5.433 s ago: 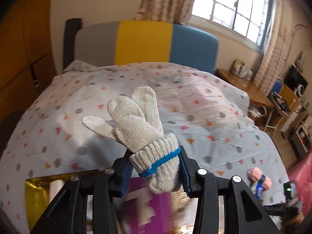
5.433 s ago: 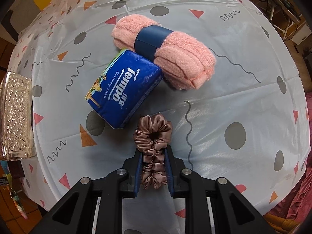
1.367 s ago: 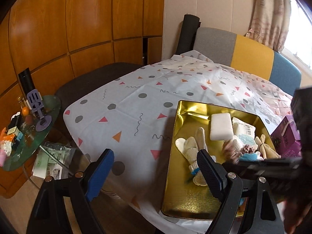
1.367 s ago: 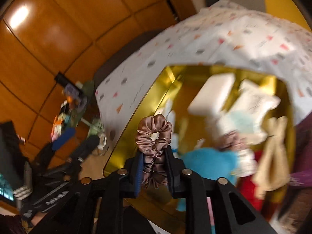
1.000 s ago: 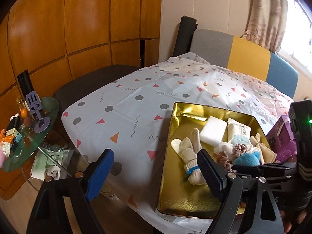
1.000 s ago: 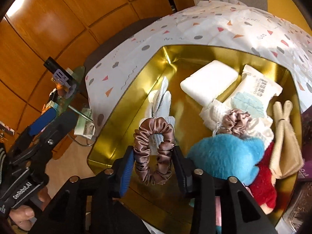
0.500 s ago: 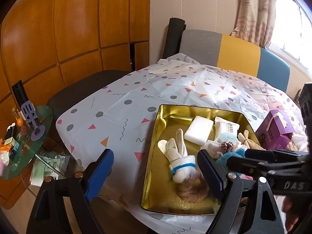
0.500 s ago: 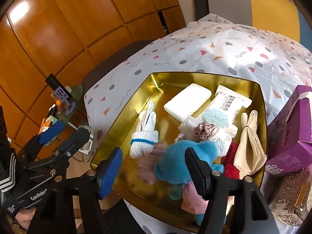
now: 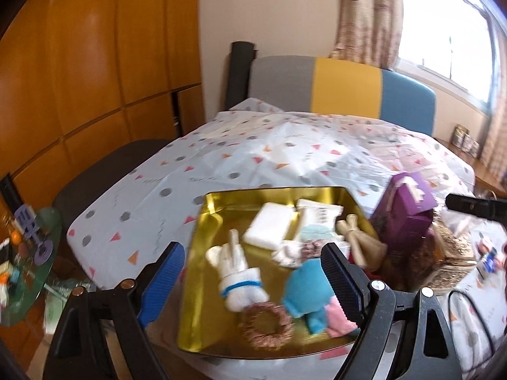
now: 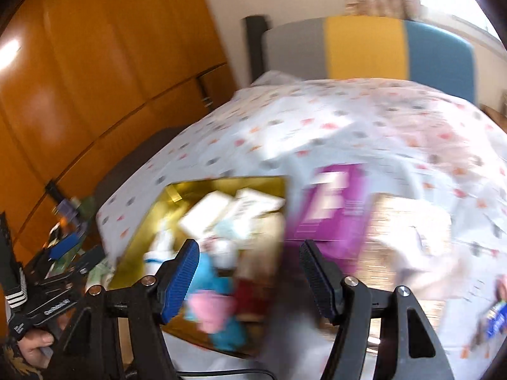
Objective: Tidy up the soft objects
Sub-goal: 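Move both grippers back to the Tempo pack and pink towel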
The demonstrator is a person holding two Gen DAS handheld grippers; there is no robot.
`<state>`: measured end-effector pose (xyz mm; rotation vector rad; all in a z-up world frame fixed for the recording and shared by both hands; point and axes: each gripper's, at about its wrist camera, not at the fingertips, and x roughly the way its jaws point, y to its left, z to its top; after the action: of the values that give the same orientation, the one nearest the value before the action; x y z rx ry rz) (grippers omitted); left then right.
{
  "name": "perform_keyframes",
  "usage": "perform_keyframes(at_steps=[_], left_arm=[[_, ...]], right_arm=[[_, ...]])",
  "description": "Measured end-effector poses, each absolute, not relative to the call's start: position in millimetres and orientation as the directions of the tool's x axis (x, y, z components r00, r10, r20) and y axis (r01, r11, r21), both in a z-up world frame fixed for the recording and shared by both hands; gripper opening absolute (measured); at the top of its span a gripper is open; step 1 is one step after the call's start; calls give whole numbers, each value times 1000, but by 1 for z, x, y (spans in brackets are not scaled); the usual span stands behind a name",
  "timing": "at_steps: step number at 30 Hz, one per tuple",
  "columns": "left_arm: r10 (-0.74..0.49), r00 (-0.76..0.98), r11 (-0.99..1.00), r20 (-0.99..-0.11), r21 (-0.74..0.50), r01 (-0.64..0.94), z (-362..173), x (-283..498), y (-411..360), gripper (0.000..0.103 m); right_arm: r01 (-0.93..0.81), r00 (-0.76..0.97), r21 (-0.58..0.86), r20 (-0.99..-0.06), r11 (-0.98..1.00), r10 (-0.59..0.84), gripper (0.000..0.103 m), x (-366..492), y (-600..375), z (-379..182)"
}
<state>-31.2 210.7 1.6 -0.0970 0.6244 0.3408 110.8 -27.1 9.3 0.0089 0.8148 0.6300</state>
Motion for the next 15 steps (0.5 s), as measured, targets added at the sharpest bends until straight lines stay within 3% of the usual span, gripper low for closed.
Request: perform_keyframes(at_steps=[9, 15], left_arm=[[136, 812, 990, -567, 42, -137, 21, -3, 142, 89], [-30, 850, 998, -527, 35, 57, 47, 15, 82, 89]], right_arm=[[-189, 668, 244, -678, 951, 307, 67, 147, -182, 12], [176, 703, 267, -708, 947, 69, 67, 163, -311, -11]])
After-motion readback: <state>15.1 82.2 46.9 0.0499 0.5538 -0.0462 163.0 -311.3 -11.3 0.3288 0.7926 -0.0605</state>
